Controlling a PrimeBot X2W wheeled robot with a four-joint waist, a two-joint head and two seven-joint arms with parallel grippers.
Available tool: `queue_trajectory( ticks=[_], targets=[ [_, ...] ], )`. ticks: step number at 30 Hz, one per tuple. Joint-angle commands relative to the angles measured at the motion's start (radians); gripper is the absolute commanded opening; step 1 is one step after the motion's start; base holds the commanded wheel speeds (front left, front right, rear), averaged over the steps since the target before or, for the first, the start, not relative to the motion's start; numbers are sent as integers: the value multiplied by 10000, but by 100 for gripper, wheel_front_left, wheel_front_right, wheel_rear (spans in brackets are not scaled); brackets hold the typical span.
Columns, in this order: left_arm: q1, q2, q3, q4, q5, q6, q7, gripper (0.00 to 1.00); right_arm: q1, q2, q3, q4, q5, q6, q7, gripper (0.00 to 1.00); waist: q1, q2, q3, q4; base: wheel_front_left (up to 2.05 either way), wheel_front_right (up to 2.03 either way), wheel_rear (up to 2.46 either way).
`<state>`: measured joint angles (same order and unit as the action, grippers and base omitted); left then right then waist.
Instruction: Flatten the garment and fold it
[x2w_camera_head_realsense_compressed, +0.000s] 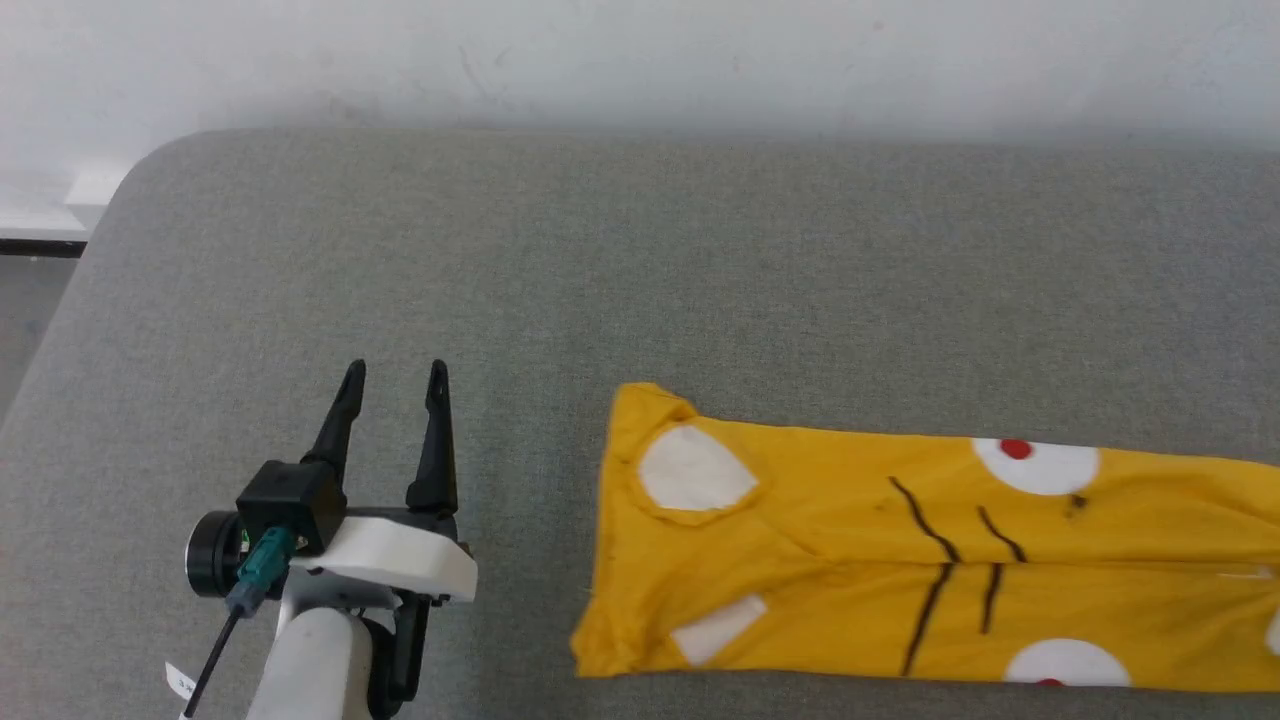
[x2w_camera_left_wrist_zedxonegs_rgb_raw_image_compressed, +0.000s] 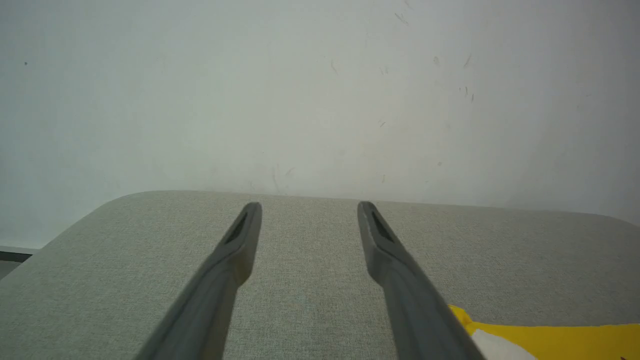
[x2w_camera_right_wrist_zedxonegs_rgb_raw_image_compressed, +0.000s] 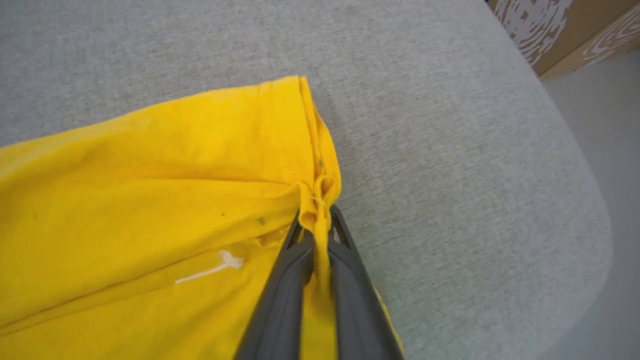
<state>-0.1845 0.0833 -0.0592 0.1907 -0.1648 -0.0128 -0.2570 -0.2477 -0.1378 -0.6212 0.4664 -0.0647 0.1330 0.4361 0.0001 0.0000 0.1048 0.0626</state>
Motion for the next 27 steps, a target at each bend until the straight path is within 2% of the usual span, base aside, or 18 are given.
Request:
queue_trajectory(
  ticks=[1, 5, 8, 12, 15, 19, 27],
  targets=[
    [30, -85, 67, 44, 117, -108, -47, 100, 58, -254, -419, 52, -403, -23, -444, 0, -1, 0, 73, 60, 0, 0, 0],
    [1, -142, 126, 93, 206, -186, -47, 100, 31, -438, -862, 300, -923, -23, -1007, 0, -1, 0, 107, 116, 0, 0, 0],
    [12, -167, 151, 120, 237, -219, -47, 100, 3, -457, -904, 437, -910, -23, -1016, 0, -1, 0, 93, 128, 0, 0, 0],
    [77, -212, 161, 191, 295, -274, -47, 100, 182, -468, -465, 258, -781, -23, -702, 0, -1, 0, -26, 150, 0, 0, 0],
    [108, -232, 190, 232, 353, -289, -47, 100, 437, -347, 121, -373, -59, -23, -414, 0, -1, 0, -145, 182, 0, 0, 0],
    [180, -255, 250, 254, 383, -307, -47, 100, 1201, -138, 1164, -2194, 876, -23, 757, 0, -1, 0, -274, 160, 0, 0, 0],
    [206, -284, 272, 318, 470, -344, -47, 100, 2716, 142, 3704, -7398, 2182, -23, 3729, 0, -1, 0, -288, 179, 0, 0, 0]
  ],
)
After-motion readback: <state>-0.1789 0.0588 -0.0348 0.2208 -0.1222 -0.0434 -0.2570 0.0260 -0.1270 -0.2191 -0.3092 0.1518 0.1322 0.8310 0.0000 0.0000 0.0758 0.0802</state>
